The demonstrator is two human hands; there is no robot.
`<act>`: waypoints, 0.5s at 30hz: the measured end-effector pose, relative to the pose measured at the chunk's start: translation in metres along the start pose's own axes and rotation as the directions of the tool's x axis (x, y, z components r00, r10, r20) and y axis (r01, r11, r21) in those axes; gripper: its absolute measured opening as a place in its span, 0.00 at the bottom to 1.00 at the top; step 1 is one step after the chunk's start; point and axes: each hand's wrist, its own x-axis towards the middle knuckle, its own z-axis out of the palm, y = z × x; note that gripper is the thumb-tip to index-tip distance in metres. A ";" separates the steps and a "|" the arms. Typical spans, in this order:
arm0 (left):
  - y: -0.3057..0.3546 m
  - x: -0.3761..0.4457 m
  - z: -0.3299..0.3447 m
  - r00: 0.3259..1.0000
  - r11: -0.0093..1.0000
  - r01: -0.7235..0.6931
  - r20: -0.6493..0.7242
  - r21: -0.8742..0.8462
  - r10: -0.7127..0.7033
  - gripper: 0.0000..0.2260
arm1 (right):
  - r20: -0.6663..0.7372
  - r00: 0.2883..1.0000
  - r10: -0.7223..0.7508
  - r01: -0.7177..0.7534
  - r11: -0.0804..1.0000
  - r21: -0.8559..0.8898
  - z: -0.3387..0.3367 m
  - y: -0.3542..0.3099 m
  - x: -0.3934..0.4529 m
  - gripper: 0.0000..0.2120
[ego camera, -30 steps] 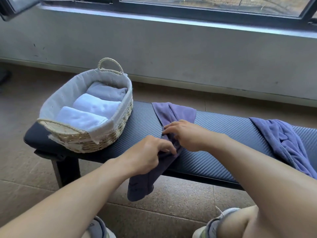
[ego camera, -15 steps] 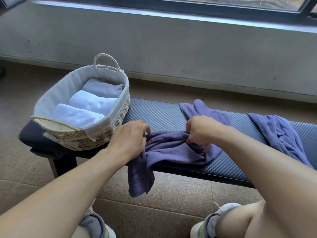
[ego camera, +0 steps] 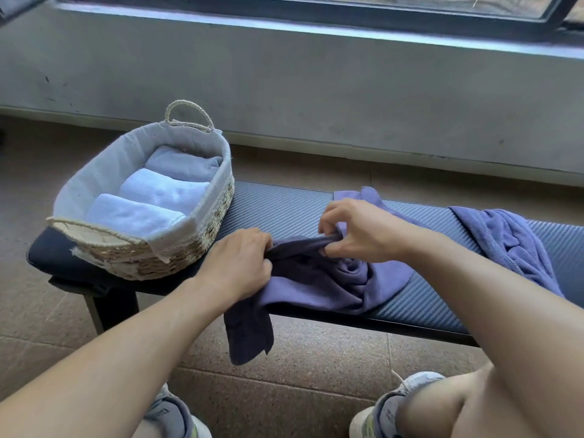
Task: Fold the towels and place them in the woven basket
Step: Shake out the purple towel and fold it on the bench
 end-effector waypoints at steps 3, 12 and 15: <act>-0.004 0.003 -0.005 0.996 0.994 0.075 -0.048 -0.077 -0.079 0.10 | 0.151 0.988 -0.020 0.018 1.000 0.012 -0.005 0.002 -0.002 0.17; -0.015 0.025 -0.009 0.966 0.887 0.185 -0.089 -0.424 -0.244 0.16 | 0.173 0.947 0.272 -0.196 0.912 -0.361 -0.004 0.041 0.003 0.13; -0.010 0.026 -0.016 0.974 0.744 0.194 0.039 -0.639 -0.221 0.20 | 0.109 0.947 0.302 -0.228 0.871 -0.435 -0.010 0.043 0.005 0.14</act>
